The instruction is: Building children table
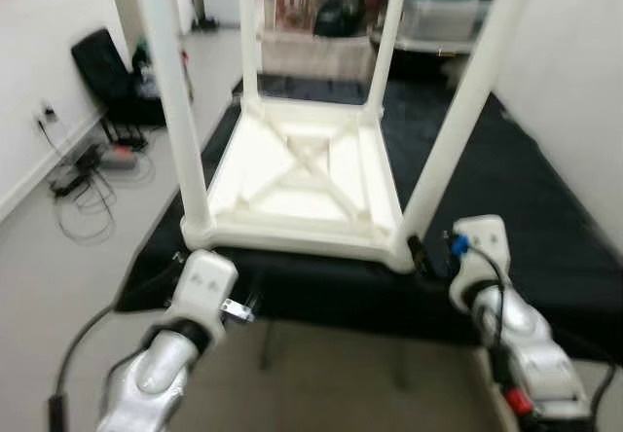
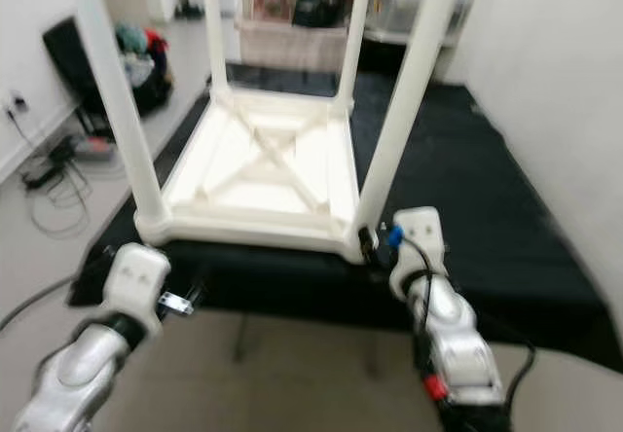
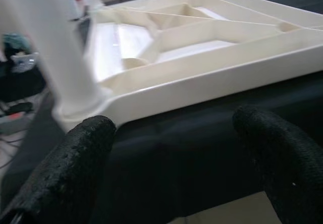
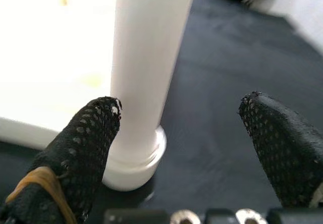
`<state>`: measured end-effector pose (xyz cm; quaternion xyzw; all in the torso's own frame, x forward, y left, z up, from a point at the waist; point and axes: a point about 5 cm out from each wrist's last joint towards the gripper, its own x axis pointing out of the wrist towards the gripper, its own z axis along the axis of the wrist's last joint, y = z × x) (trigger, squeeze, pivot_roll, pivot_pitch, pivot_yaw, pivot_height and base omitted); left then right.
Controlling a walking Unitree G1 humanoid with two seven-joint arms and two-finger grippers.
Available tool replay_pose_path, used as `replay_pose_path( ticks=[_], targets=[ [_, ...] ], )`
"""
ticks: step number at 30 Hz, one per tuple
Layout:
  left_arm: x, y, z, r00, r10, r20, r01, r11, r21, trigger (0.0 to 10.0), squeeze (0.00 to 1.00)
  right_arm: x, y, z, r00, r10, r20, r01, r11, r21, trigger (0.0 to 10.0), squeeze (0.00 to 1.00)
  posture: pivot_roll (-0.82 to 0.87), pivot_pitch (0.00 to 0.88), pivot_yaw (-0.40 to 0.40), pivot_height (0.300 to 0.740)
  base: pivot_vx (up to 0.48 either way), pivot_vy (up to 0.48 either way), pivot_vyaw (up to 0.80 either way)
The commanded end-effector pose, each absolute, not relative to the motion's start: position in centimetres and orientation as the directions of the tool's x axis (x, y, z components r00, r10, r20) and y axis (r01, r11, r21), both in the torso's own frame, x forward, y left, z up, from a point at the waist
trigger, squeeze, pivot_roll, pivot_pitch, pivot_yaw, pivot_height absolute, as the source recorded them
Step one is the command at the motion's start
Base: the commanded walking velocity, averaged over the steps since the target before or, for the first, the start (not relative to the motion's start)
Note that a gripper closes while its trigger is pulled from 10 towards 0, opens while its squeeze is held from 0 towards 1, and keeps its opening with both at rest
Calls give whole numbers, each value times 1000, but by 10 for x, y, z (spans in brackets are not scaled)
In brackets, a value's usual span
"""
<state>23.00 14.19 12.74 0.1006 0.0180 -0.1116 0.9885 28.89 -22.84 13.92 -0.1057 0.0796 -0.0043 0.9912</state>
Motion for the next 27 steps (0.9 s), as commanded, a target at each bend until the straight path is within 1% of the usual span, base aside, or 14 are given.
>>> replay_pose_path(
  ticks=[1, 4, 7, 11, 12, 14, 15, 17, 20, 21, 22, 24, 26, 27],
  targets=[
    [233, 138, 129, 971, -234, -45, 238, 951, 197, 10000, 0, 290, -244, 143, 987, -76, -143, 41, 970, -239, 10000, 0, -64, 0, -77, 740, 0, 0, 0],
    [236, 139, 130, 972, -232, -38, 235, 953, 191, 10000, 0, 293, -257, 156, 992, -91, -92, 68, 972, -227, 10000, 0, -69, 0, -75, 740, 0, 0, 0],
    [240, 140, 131, 973, -228, -31, 230, 955, 187, 10000, 0, 301, -270, 195, 997, -45, 64, 57, 977, -206, 10000, 0, -73, 0, -73, 740, 0, 0, 0],
    [241, 141, 130, 973, -230, -32, 232, 955, 182, 10000, 0, 306, -280, 256, 959, -9, 282, 70, 976, -208, 10000, 0, -76, 0, -72, 740, 0, 0, 0],
    [241, 141, 130, 973, -230, -32, 232, 955, 182, 10000, 0, 306, -280, 256, 959, -9, 282, 70, 976, -208, 10000, 0, -76, 0, -72, 740, 0, 0, 0],
    [241, 141, 130, 973, -229, -31, 230, 956, 181, 10000, 0, 304, -276, 291, 920, 75, 385, 110, 892, -438, 10000, 0, -75, 0, -73, 740, 0, 0, 0],
    [241, 141, 130, 973, -229, -31, 230, 956, 181, 10000, 0, 304, -276, 291, 920, 75, 385, 110, 892, -438, 10000, 0, -75, 0, -73, 740, 0, 0, 0],
    [241, 141, 130, 974, -225, -27, 226, 958, 177, 10000, 0, 301, -269, 314, 888, 140, 437, 178, 772, -610, 10000, 0, -75, 3, -72, 740, 0, 0, 0],
    [241, 141, 131, 974, -223, -24, 224, 959, 176, 10000, 0, 300, -266, 329, 862, 167, 479, 174, 789, -589, 10000, 0, -75, 4, -73, 740, 0, 0, 0],
    [241, 141, 131, 975, -223, -21, 223, 959, 174, 10000, 0, 299, -263, 340, 837, 189, 513, 153, 820, -552, 10000, 0, -77, 4, -72, 740, 0, 0, 0],
    [241, 142, 131, 975, -221, -18, 221, 960, 173, 10000, 0, 298, -259, 356, 798, 208, 566, 75, 897, -435, 10000, 0, -78, 6, -72, 740, 0, 0, 0],
    [241, 142, 131, 975, -221, -18, 221, 960, 173, 10000, 0, 298, -259, 356, 798, 208, 566, 75, 897, -435, 10000, 0, -78, 6, -72, 740, 0, 0, 0],
    [241, 142, 131, 976, -218, -14, 218, 961, 171, 10000, 0, 295, -251, 377, 728, 258, 635, -77, 951, -298, 10000, 0, -79, 8, -73, 740, 0, 0, 0],
    [241, 142, 131, 976, -218, -14, 218, 961, 171, 10000, 0, 295, -251, 377, 728, 258, 635, -77, 951, -298, 10000, 0, -79, 8, -73, 740, 0, 0, 0]
  ],
)
